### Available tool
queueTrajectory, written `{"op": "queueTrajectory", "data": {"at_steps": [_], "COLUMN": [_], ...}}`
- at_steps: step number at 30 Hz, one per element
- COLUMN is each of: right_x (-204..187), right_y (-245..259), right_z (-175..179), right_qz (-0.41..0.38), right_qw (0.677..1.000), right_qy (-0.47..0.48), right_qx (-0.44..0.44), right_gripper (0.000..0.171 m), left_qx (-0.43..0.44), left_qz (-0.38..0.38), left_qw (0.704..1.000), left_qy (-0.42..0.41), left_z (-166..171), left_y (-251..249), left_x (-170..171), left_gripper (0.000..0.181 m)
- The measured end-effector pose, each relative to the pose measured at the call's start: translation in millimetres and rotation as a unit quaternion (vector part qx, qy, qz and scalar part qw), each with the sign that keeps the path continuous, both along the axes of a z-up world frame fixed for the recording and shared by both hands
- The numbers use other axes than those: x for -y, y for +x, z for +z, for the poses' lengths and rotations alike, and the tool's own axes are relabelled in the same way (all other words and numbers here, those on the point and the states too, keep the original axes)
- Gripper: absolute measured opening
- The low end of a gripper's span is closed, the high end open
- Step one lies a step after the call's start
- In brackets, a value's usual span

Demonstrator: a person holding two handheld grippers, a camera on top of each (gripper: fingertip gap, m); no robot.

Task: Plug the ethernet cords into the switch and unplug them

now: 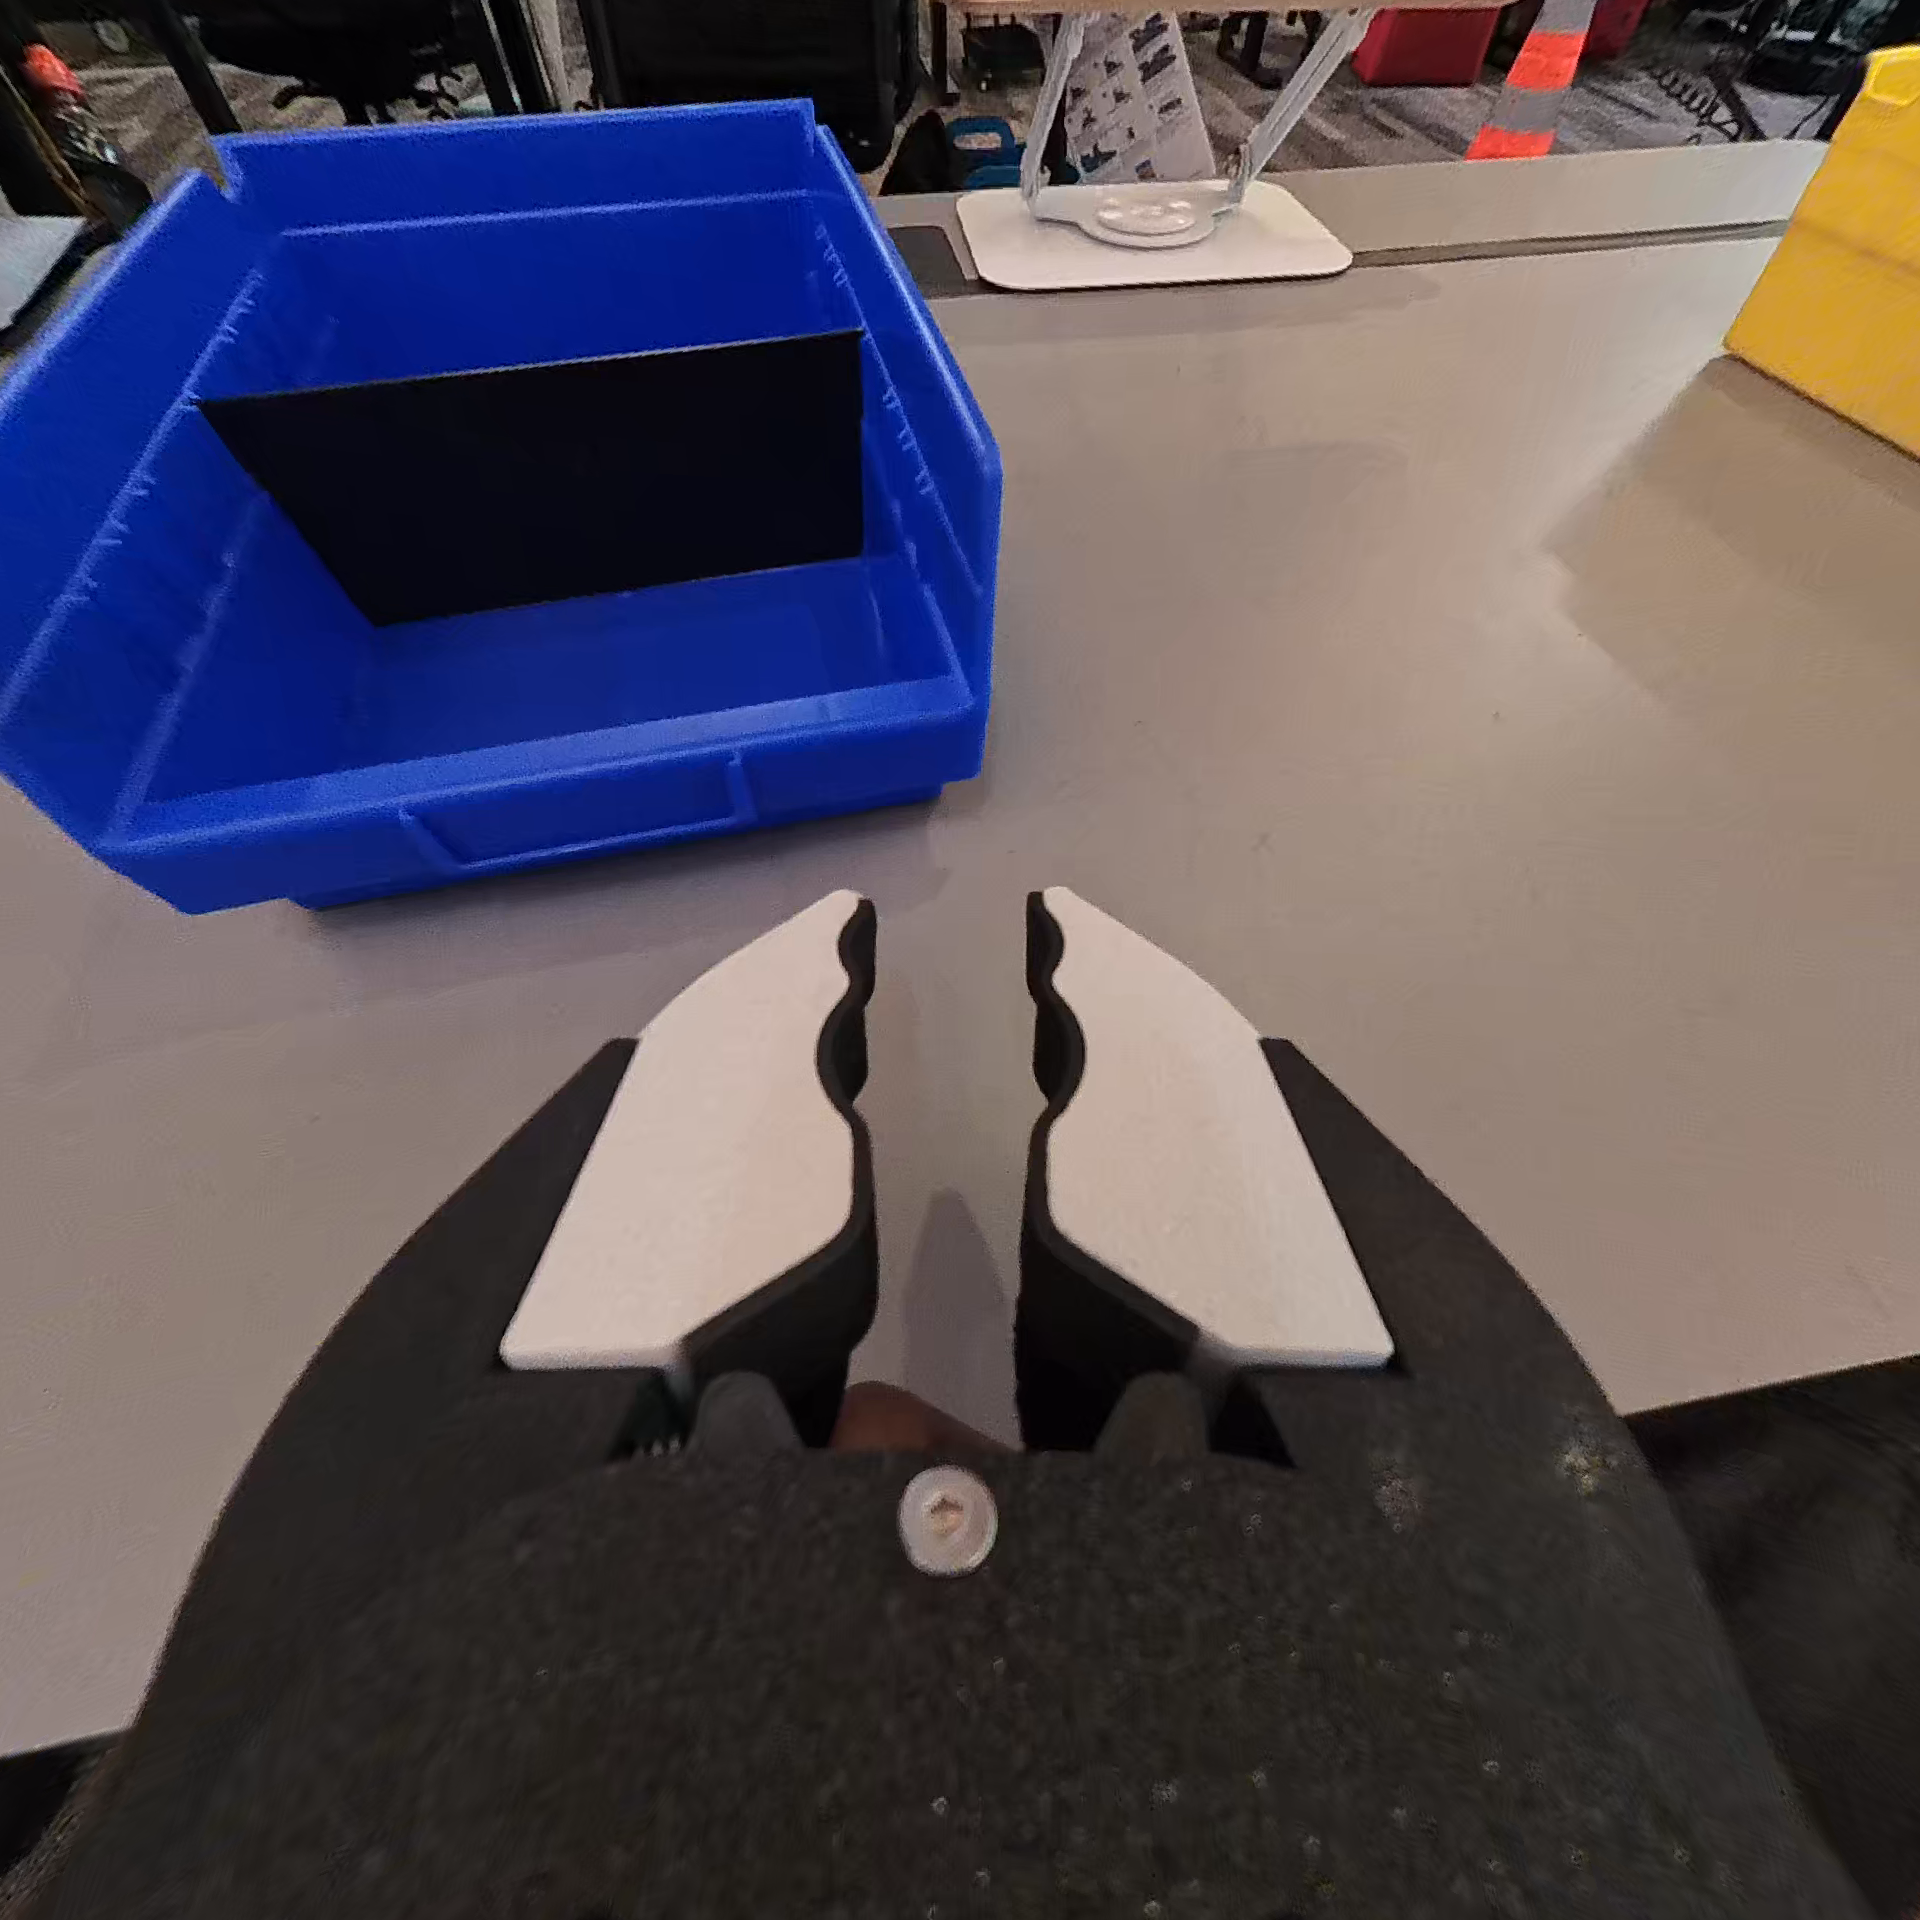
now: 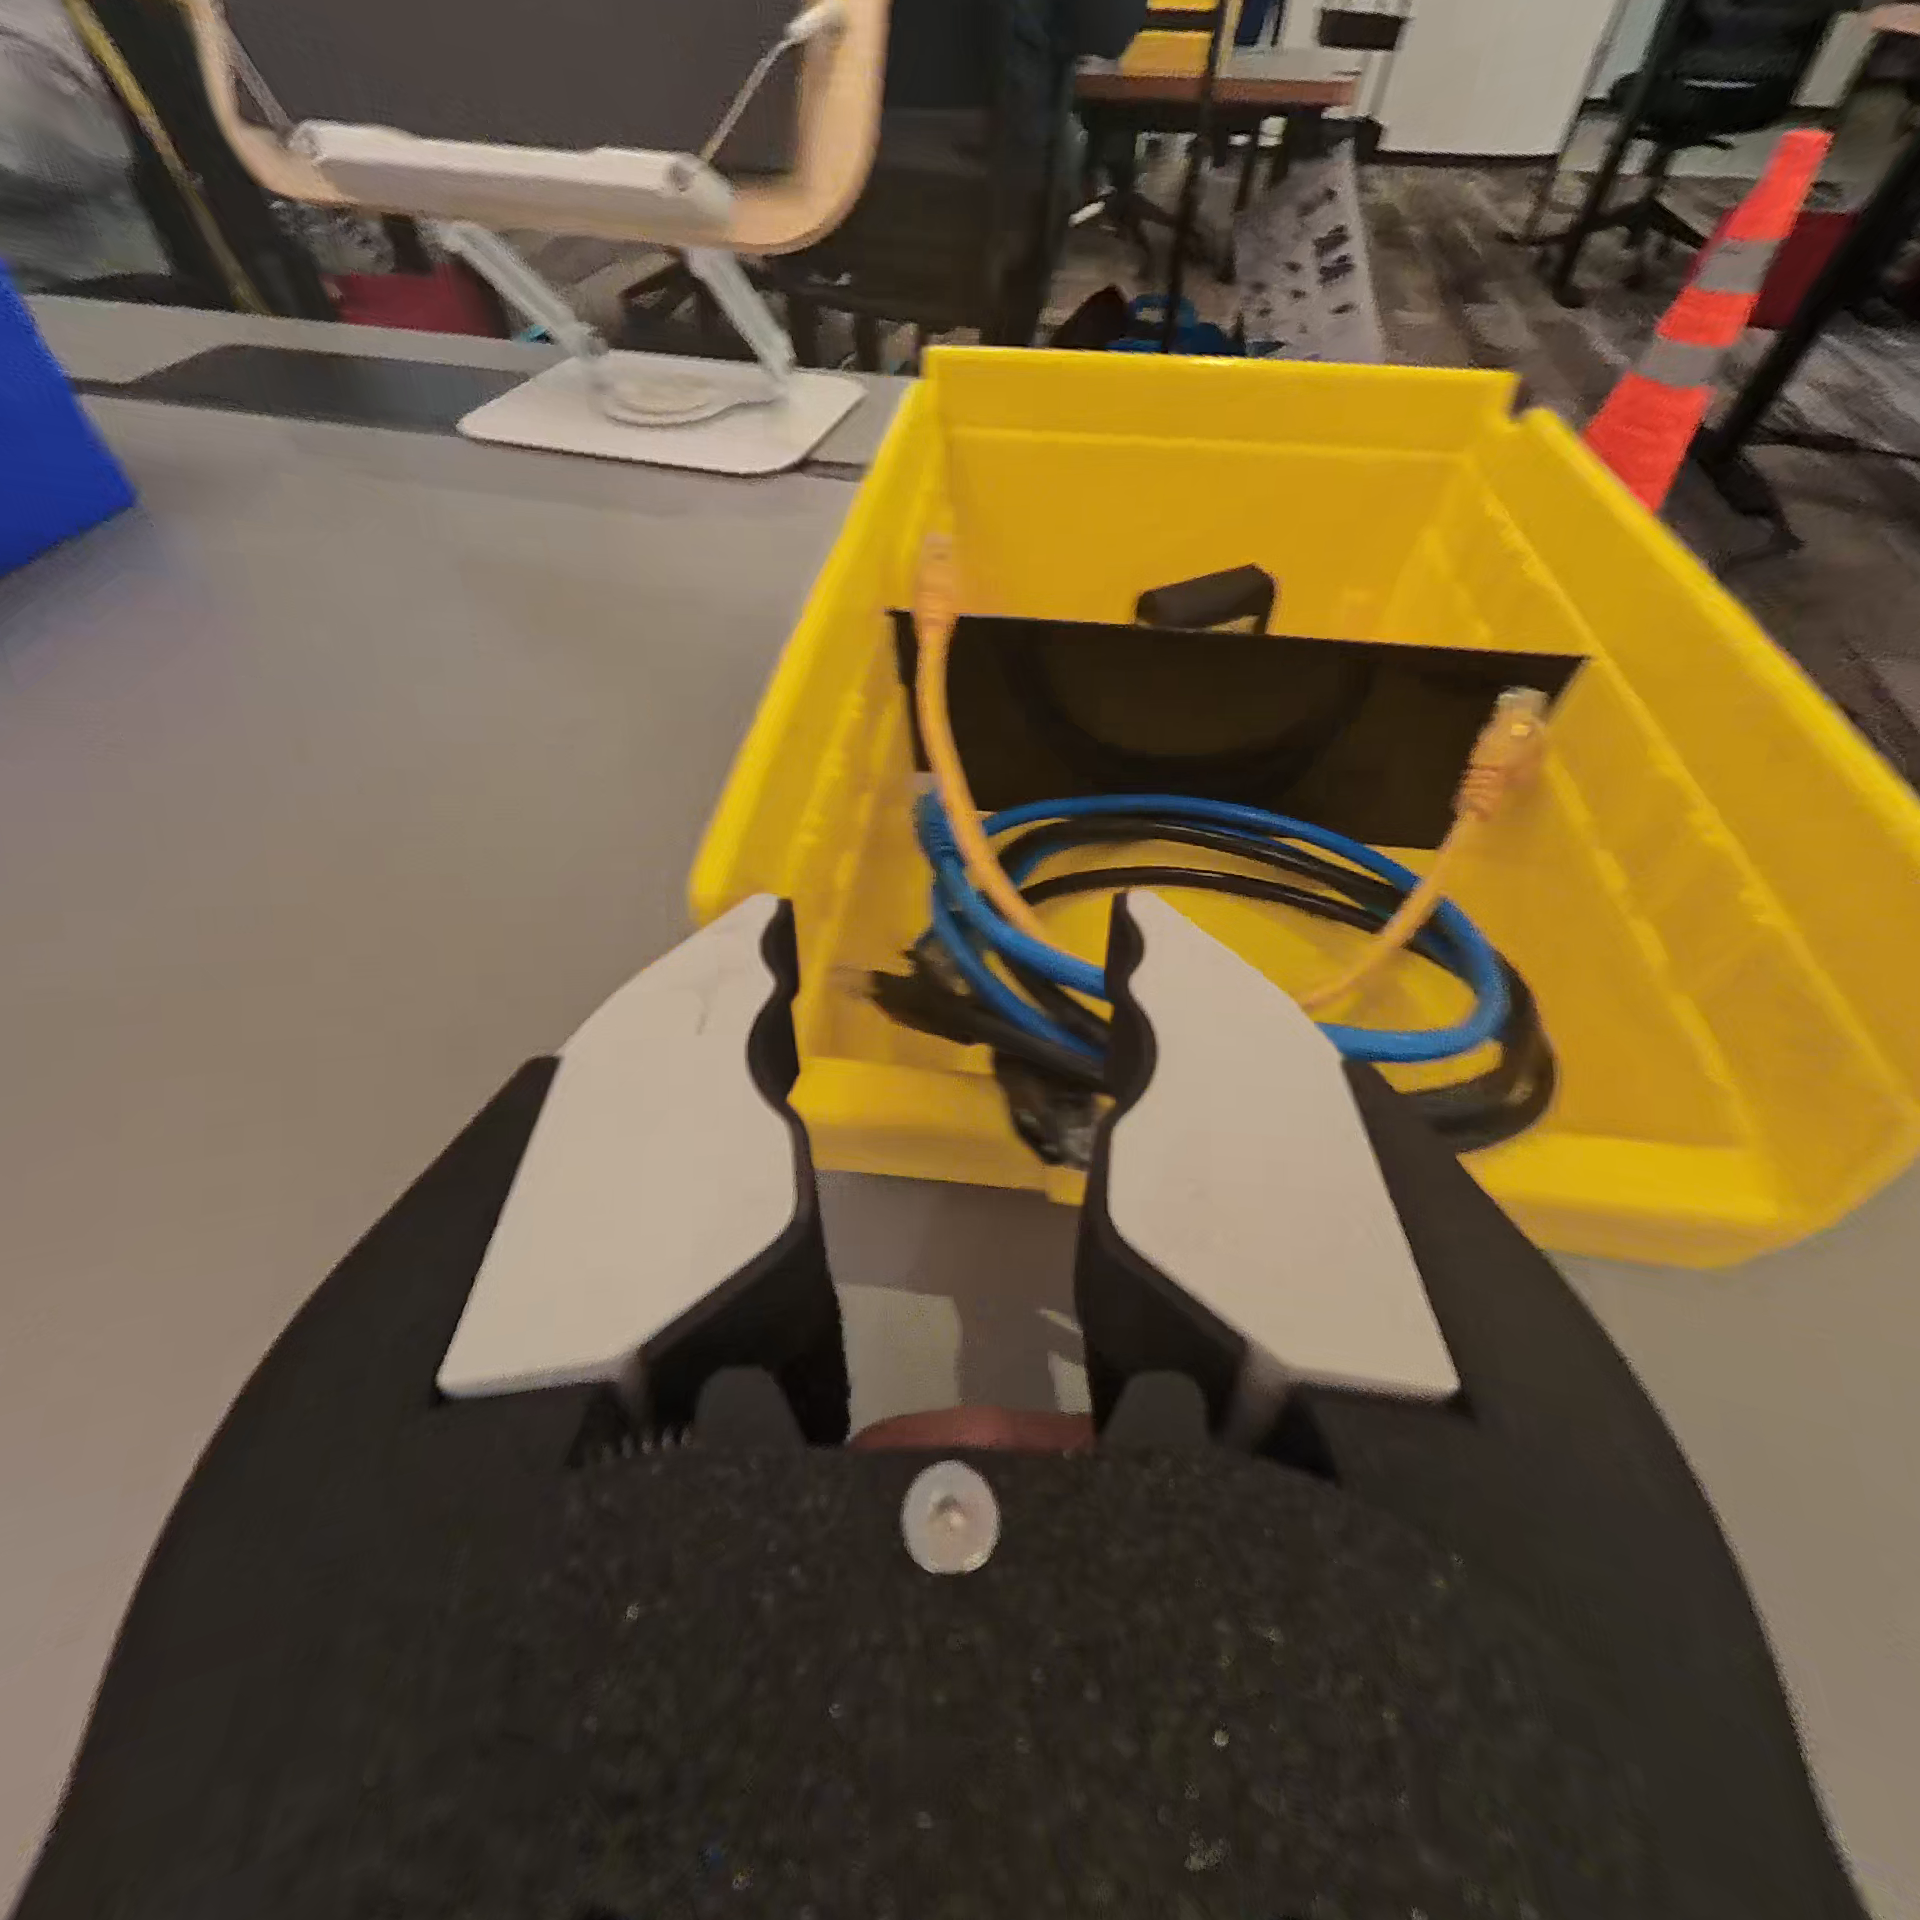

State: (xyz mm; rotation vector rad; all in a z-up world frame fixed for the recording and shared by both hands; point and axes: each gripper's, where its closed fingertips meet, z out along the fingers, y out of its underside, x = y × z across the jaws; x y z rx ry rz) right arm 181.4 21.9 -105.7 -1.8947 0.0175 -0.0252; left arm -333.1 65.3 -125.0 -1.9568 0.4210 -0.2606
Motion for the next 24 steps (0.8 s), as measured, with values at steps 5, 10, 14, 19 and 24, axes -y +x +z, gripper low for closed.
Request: {"op": "queueTrajectory", "data": {"at_steps": [5, 10, 14, 19, 24], "right_x": [-8.3, -5.6, -23.6, -34.0, -25.3], "right_y": [-18.0, -27.3, -55.6, -97.2, -153.3], "right_z": [-1.5, 27.0, -5.9, -38.0, -26.7], "right_qz": [-0.013, -0.016, 0.007, 0.047, 0.154], "right_qw": [1.0, 0.998, 0.996, 0.988, 0.98], "right_qy": [-0.01, 0.05, -0.032, -0.11, -0.072], "right_qx": [0.011, 0.017, 0.08, 0.101, 0.106], "right_gripper": [0.043, 0.048, 0.058, 0.093, 0.065], "left_qx": [-0.021, -0.042, -0.035, -0.055, -0.053], "left_qz": [0.012, 0.031, 0.042, 0.048, 0.039], "left_qw": [1.0, 0.999, 0.998, 0.997, 0.998], "left_qy": [0.0, 0.001, -0.001, 0.008, 0.005], "left_z": [-3.6, -6.6, -6.0, -5.2, -7.2], "left_y": [-7.9, -21.2, -26.7, -30.1, -26.1], "left_x": [9.3, 17.8, 19.3, 22.3, 21.2], "left_gripper": [0.029, 0.03, 0.031, 0.031, 0.032]}}
